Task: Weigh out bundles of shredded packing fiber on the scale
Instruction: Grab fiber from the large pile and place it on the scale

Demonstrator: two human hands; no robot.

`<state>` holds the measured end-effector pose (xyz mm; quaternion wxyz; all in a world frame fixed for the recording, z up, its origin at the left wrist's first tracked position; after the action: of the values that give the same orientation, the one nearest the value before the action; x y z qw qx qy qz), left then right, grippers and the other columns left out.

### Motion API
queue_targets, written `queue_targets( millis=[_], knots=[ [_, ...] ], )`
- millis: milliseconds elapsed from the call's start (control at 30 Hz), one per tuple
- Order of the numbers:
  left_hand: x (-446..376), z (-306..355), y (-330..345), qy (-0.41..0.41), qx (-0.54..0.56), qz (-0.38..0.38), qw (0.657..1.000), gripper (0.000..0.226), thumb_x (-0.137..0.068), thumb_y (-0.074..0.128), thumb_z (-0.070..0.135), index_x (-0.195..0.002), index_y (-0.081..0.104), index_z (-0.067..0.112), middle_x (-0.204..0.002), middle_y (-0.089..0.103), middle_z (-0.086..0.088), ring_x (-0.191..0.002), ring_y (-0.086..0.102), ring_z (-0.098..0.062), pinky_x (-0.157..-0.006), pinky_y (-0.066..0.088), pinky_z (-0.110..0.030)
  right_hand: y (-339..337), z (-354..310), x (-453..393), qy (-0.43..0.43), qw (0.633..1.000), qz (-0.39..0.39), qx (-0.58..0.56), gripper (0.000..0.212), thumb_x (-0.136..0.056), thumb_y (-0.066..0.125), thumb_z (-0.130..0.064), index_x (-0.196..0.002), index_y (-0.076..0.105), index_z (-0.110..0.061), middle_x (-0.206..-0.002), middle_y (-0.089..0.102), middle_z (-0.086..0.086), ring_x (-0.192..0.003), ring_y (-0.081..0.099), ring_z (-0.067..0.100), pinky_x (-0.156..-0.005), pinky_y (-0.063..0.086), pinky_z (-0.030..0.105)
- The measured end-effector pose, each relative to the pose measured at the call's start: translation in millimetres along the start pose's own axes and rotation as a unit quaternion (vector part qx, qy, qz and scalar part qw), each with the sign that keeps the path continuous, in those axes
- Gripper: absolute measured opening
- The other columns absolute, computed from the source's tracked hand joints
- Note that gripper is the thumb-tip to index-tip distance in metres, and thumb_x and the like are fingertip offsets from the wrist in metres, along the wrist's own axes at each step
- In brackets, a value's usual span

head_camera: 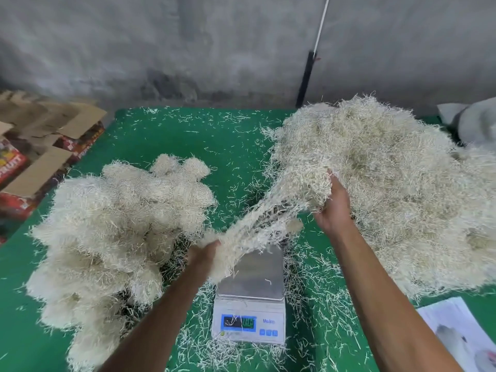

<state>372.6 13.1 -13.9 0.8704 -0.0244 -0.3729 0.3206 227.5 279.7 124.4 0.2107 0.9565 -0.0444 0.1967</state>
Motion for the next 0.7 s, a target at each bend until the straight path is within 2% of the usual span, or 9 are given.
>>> queue_targets(
  millis=[133,167,200,267,367,467,567,633,700],
  knots=[
    [7.1,-16.9,21.4,0.094,-0.125,0.041,0.987,0.077,-0.088,0.074,0.032,-0.147,0.035,0.000,-0.102,0.059,-0.010,-0.070,0.055,-0.014,-0.043,0.040,-0.018,13.1,-9.3,8.9,0.009,0.998,-0.015,-0.055,0.070,-0.103,0.055,-0.044,-0.162,0.024,-0.023,-0.171,0.011,0.016,-0.153,0.028,0.042,-0.055,0.057,0.023],
    [9.4,-19.2,26.0,0.108,-0.145,0.045,0.982,0.083,-0.089,0.073,0.032,-0.151,0.029,0.001,-0.106,0.061,-0.012,-0.070,0.059,-0.015,-0.041,0.044,-0.021,15.4,-12.5,9.5,0.009,0.998,-0.017,-0.065,0.070,-0.103,0.055,-0.045,-0.162,0.024,-0.024,-0.171,0.010,0.016,-0.153,0.027,0.042,-0.058,0.059,0.024],
    [11.7,-21.1,29.7,0.119,-0.161,0.049,0.978,0.085,-0.089,0.073,0.031,-0.153,0.025,0.002,-0.113,0.062,-0.017,-0.076,0.065,-0.021,-0.044,0.052,-0.028,17.5,-15.8,9.6,0.014,0.997,-0.014,-0.068,0.072,-0.103,0.055,-0.046,-0.163,0.022,-0.025,-0.172,0.008,0.015,-0.154,0.023,0.042,-0.076,0.062,0.033],
    [13.5,-22.9,33.9,0.145,-0.198,0.059,0.968,0.084,-0.088,0.075,0.029,-0.152,0.028,0.003,-0.126,0.059,-0.023,-0.098,0.068,-0.037,-0.061,0.060,-0.040,19.9,-23.6,6.2,0.012,0.998,-0.005,-0.068,0.074,-0.103,0.055,-0.046,-0.164,0.019,-0.025,-0.172,0.006,0.015,-0.156,0.014,0.041,-0.117,0.039,0.055],
    [12.9,-20.8,35.5,0.170,-0.248,0.055,0.952,0.078,-0.086,0.076,0.025,-0.149,0.035,0.004,-0.132,0.055,-0.020,-0.096,0.069,-0.036,-0.057,0.057,-0.034,29.5,-39.7,6.6,-0.007,0.995,-0.051,-0.082,0.067,-0.103,0.055,-0.042,-0.161,0.030,-0.021,-0.168,0.021,0.014,-0.155,0.020,0.040,-0.123,0.028,0.058],
    [12.3,-21.3,37.9,0.202,-0.299,0.061,0.930,0.079,-0.085,0.077,0.023,-0.150,0.035,0.007,-0.144,0.045,-0.018,-0.100,0.068,-0.031,-0.072,0.062,-0.041,43.8,-53.6,17.5,-0.027,0.996,-0.057,-0.068,0.036,-0.105,0.053,-0.039,-0.139,0.047,-0.032,-0.165,0.026,0.015,-0.152,0.026,0.039,-0.120,0.030,0.060],
    [10.8,-23.1,38.4,0.216,-0.314,0.058,0.923,0.084,-0.086,0.075,0.022,-0.154,0.027,0.009,-0.150,0.040,-0.019,-0.111,0.063,-0.032,-0.083,0.061,-0.043,57.1,-63.6,30.8,-0.034,0.993,-0.083,-0.072,0.046,-0.107,0.050,-0.039,-0.150,0.042,-0.026,-0.155,0.043,0.011,-0.132,0.049,0.029,-0.089,0.059,0.041],
    [12.0,-23.8,38.0,0.206,-0.326,0.061,0.921,0.089,-0.088,0.072,0.024,-0.158,0.019,0.013,-0.160,0.026,-0.018,-0.121,0.059,-0.034,-0.092,0.058,-0.043,66.9,-80.5,39.3,-0.046,0.989,-0.096,-0.098,0.033,-0.109,0.049,-0.033,-0.137,0.058,-0.019,-0.126,0.061,0.008,-0.105,0.067,0.024,-0.066,0.062,0.030],
    [15.0,-23.6,38.1,0.201,-0.329,0.061,0.921,0.089,-0.088,0.072,0.026,-0.158,0.018,0.015,-0.161,0.024,-0.016,-0.131,0.051,-0.035,-0.102,0.052,-0.045,78.5,-105.3,49.2,-0.076,0.985,-0.116,-0.102,0.026,-0.109,0.050,-0.025,-0.121,0.067,-0.010,-0.114,0.072,0.014,-0.087,0.074,0.025,-0.058,0.061,0.028]
  ],
)
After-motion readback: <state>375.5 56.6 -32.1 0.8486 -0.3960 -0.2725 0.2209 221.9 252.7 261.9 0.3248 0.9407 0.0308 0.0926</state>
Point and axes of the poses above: each hand's wrist, its own x-axis away from the middle knuckle, its own y-axis out of the palm, z = x × y, the point moved 2 cm from there along -x, towards the middle knuckle
